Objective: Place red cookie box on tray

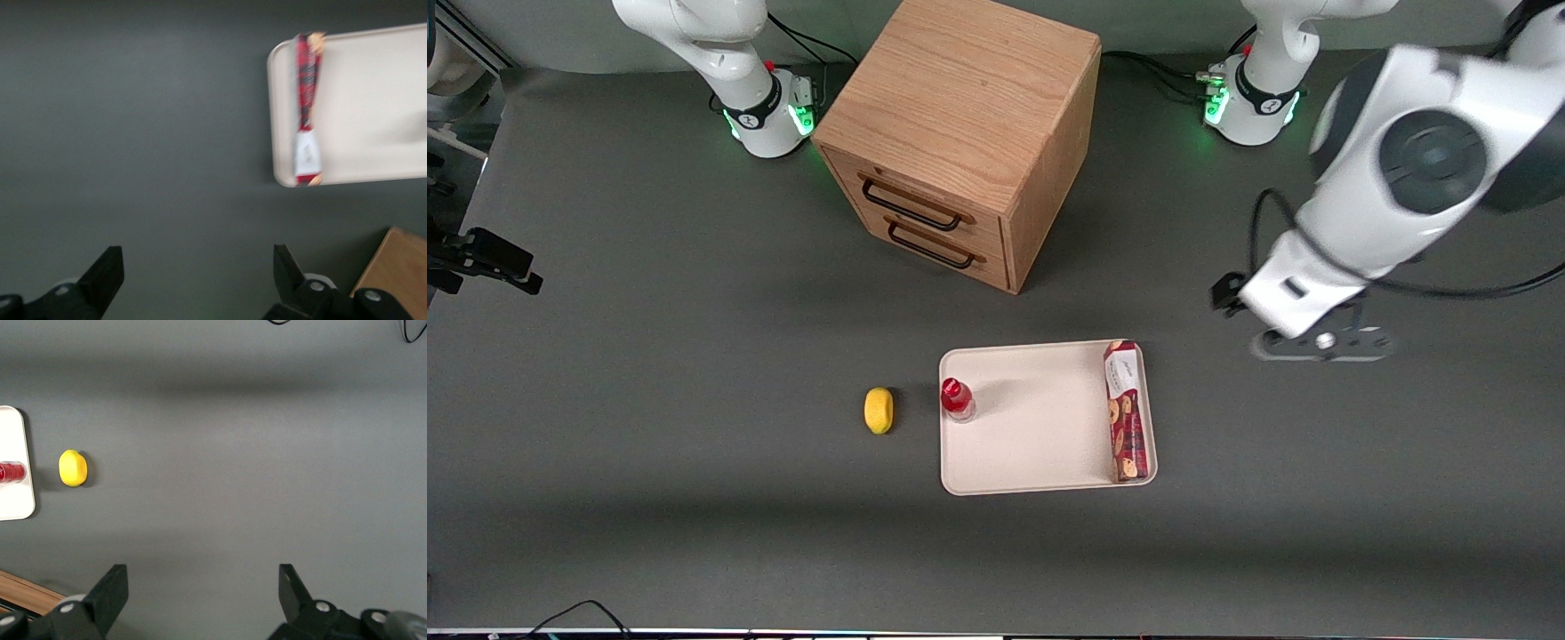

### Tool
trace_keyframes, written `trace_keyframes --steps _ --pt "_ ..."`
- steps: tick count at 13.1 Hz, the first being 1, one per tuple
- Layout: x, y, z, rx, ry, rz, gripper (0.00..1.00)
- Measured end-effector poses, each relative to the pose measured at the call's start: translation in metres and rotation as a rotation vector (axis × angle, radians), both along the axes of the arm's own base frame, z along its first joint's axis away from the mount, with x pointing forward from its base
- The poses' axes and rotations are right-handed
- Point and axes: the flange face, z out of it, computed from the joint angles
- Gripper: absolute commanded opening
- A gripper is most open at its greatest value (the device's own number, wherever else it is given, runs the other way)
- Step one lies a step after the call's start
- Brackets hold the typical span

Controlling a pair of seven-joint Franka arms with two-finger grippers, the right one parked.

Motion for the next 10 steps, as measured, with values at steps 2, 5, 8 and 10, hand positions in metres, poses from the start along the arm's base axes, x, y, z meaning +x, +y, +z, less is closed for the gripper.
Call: trace_keyframes --steps 2,5,8,10 --pt "-0.011 0.060 0.030 -0.017 -0.002 0.016 1.00" --pt "-0.037 0.123 0.041 -0.019 -0.010 0.048 1.00" --pt "-0.061 0.129 0.036 -0.024 -0.034 0.047 1.00" --pt "-0.061 0.134 0.037 -0.026 -0.052 0.057 1.00"
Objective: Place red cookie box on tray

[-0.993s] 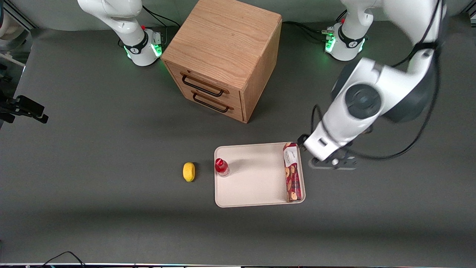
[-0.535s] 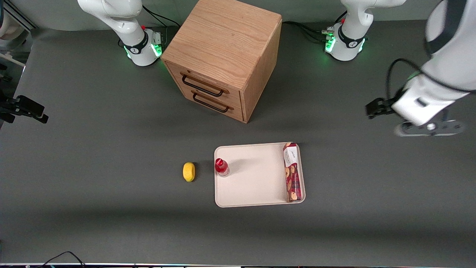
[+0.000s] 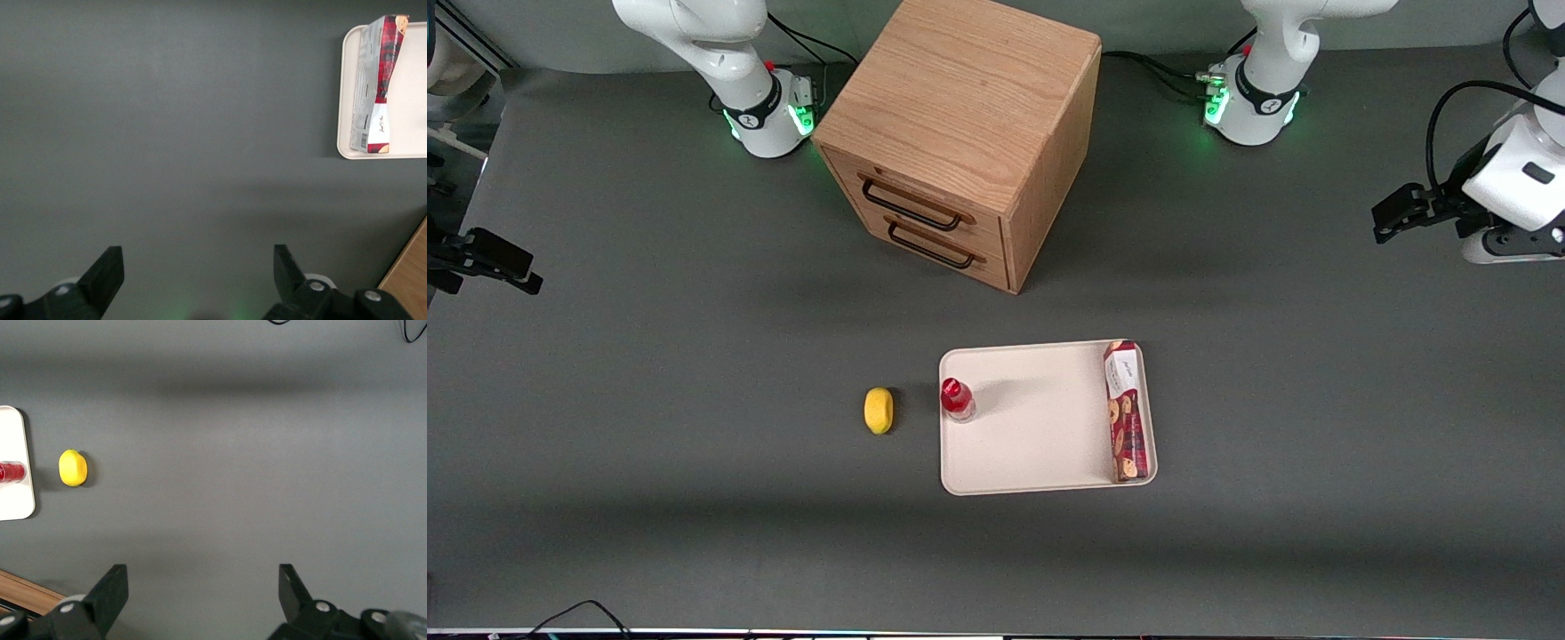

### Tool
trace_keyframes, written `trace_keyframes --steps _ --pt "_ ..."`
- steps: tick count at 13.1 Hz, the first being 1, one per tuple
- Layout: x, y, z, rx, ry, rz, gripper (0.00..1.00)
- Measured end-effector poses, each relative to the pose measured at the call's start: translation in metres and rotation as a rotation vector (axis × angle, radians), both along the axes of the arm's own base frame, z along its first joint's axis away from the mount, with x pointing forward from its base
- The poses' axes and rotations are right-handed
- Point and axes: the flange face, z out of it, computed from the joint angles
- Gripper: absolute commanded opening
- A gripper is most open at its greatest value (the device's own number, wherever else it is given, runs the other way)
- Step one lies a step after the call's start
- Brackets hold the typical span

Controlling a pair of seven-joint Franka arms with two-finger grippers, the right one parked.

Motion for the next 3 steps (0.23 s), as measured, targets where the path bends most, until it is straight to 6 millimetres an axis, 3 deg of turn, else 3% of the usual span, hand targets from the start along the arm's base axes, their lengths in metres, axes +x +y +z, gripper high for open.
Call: trace_keyframes --steps 3 --pt "0.016 0.010 -0.003 -0.001 -0.010 0.018 1.00"
